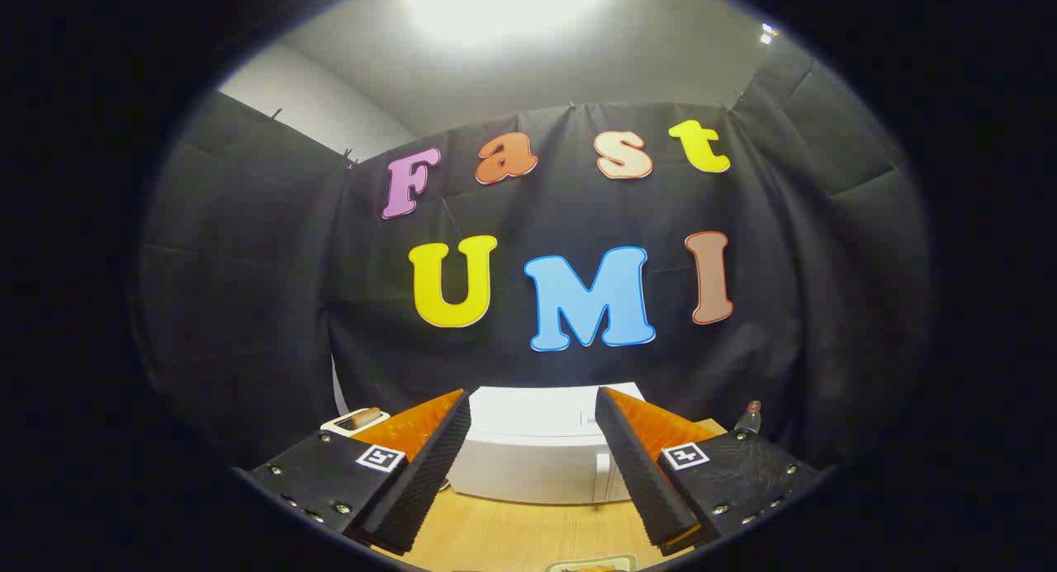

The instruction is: Open the microwave, put the food inside, and close the microwave door.

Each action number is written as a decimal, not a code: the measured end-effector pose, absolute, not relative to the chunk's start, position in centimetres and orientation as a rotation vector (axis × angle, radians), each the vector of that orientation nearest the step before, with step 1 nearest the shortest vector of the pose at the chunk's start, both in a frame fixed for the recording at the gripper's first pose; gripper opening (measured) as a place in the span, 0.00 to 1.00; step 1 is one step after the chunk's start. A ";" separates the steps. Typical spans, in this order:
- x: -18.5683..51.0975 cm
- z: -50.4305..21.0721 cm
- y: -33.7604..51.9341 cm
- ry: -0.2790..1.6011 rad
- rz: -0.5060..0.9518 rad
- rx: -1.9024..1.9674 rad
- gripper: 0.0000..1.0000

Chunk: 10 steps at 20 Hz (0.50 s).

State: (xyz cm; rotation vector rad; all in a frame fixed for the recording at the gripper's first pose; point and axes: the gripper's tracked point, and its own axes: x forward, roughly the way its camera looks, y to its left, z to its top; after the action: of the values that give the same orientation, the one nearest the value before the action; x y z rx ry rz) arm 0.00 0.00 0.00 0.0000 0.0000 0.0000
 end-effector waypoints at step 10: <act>-0.5 0.0 1.0 -0.005 0.000 -0.036 0.97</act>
State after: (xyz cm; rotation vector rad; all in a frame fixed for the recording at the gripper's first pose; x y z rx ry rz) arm -0.51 0.97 -0.02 -0.0356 -0.0049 0.0001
